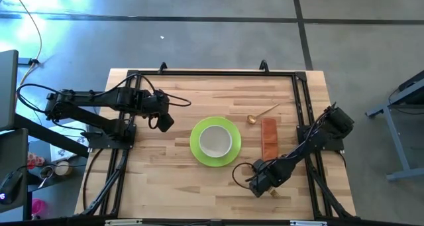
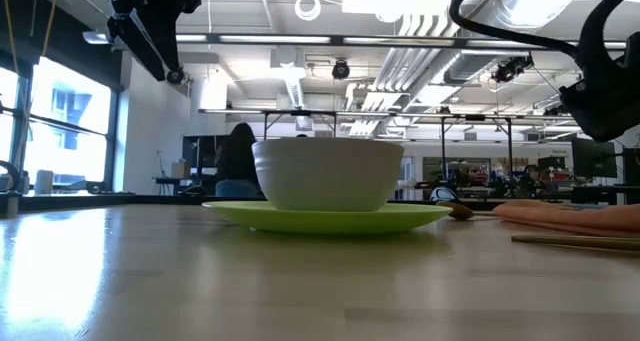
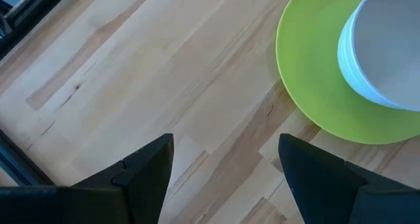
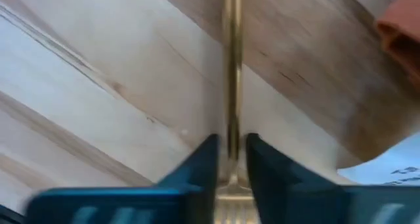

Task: Set table place
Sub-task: Stack the white bowl on top of the green plate

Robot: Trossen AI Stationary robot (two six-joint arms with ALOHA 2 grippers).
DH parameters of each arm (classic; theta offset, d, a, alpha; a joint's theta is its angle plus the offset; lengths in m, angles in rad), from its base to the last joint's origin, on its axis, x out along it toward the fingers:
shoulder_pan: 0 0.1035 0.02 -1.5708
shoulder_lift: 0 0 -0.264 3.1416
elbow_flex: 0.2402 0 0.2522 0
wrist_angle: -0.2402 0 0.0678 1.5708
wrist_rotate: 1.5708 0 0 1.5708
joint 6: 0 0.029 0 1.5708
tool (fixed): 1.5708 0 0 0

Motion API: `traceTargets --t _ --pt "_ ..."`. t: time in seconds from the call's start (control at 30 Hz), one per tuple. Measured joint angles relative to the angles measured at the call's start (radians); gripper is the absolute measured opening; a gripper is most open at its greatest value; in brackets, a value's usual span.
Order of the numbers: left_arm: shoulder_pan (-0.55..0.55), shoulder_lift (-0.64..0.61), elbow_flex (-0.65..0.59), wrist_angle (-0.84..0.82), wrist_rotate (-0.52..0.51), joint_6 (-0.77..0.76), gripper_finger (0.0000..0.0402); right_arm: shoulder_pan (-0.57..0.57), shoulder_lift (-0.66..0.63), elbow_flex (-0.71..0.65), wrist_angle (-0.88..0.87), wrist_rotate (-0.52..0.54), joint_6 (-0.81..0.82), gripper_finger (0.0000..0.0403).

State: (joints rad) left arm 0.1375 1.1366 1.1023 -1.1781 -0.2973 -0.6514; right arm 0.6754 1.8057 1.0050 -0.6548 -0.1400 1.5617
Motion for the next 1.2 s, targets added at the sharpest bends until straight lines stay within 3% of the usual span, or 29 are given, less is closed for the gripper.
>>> traceTargets --t 0.07,0.2,0.37,0.53,0.73,1.0,1.2 --pt "0.000 0.000 0.000 0.001 0.020 0.012 0.0266 -0.009 -0.008 0.018 -0.016 -0.012 -0.039 0.0016" --pt "0.000 0.000 0.000 0.003 0.085 0.052 0.0266 -0.033 -0.033 0.080 -0.106 -0.030 -0.128 0.0008" --pt "0.000 0.000 0.000 0.020 0.150 0.101 0.0266 -0.084 -0.069 0.212 -0.340 -0.033 -0.312 0.0003" --pt "0.000 0.000 0.000 0.079 0.222 0.169 0.0266 -0.171 -0.078 0.413 -0.646 -0.015 -0.632 0.0002" --pt "0.000 0.000 0.000 0.103 0.246 0.202 0.0266 -0.338 -0.078 0.638 -0.881 0.134 -1.122 0.0001" --pt "0.000 0.000 0.000 0.111 0.288 0.210 0.0266 -0.620 -0.078 0.884 -0.847 0.351 -1.753 0.0000" --pt "0.000 0.000 0.000 0.145 0.345 0.199 0.0266 -0.725 -0.079 0.976 -0.750 0.371 -2.230 0.0000"
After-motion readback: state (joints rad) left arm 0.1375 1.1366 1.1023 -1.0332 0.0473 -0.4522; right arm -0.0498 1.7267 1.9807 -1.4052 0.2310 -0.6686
